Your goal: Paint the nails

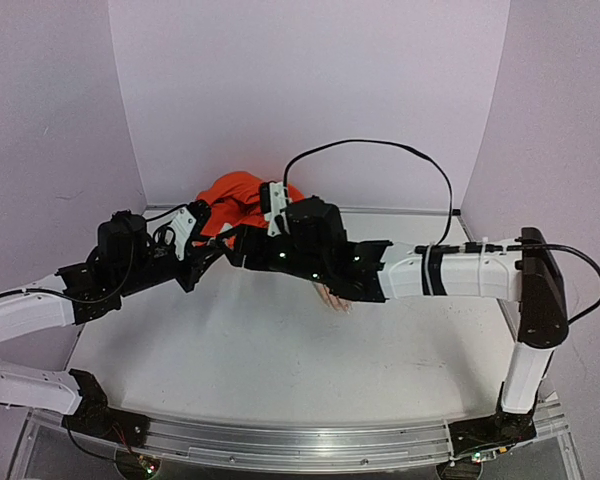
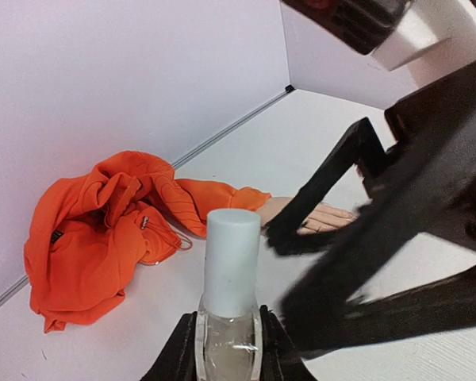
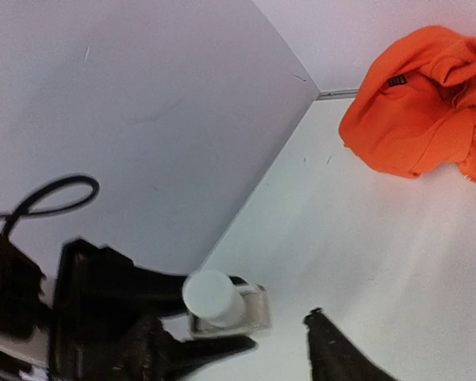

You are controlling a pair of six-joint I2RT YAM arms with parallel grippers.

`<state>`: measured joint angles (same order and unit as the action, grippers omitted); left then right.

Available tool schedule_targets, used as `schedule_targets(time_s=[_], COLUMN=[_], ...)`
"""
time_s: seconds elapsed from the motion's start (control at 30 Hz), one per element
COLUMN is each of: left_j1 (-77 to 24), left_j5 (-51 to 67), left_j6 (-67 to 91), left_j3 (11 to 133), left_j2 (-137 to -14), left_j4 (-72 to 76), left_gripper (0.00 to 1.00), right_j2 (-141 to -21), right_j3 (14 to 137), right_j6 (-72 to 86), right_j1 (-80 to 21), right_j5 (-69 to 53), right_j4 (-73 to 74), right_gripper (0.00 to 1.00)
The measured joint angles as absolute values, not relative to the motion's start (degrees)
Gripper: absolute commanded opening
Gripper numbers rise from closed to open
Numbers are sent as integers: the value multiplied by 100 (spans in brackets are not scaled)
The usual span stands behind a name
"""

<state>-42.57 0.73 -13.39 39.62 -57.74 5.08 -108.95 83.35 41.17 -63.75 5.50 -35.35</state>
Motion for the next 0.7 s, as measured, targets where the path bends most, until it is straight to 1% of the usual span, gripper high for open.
schedule_targets(time_s=[0.03,0.07,0.17,0.23,0.33,0.43,0.53,0.7], left_j1=[-4268,-4250,-4191,-4165,-4104,-4056,-4053,-4053], left_j5=[58,25,80,467,1385,2532,3448,4506], left_j6=[-1317,-1291,-1173,-1063,-917,-744,-628,-517], left_j3=[3964,3968,3999,4062,4204,4416,4565,4589], left_j2=[-5808,-5839,-5898,-5972,-6145,-6418,-6646,-6812], left_j4=[539,574,609,631,646,661,679,703], left_gripper=[0,0,0,0,0,0,0,0], right_j2=[-10724,-10541,-10025,-9690,-9373,-9102,-8917,-8838], right_j3=[8136,7924,7365,7028,6665,6243,5933,5795], right_j6=[3955,3793,3367,3061,2722,2394,2093,1870], right_j1=[-6257,-6123,-5697,-5349,-4971,-4847,-4858,-4884], right_j5=[355,161,-379,-788,-1240,-1776,-2593,-3876], right_j4=[-3487,-3439,-3378,-3391,-3430,-3559,-3778,-4298], right_gripper=[92,97,98,98,98,98,94,76])
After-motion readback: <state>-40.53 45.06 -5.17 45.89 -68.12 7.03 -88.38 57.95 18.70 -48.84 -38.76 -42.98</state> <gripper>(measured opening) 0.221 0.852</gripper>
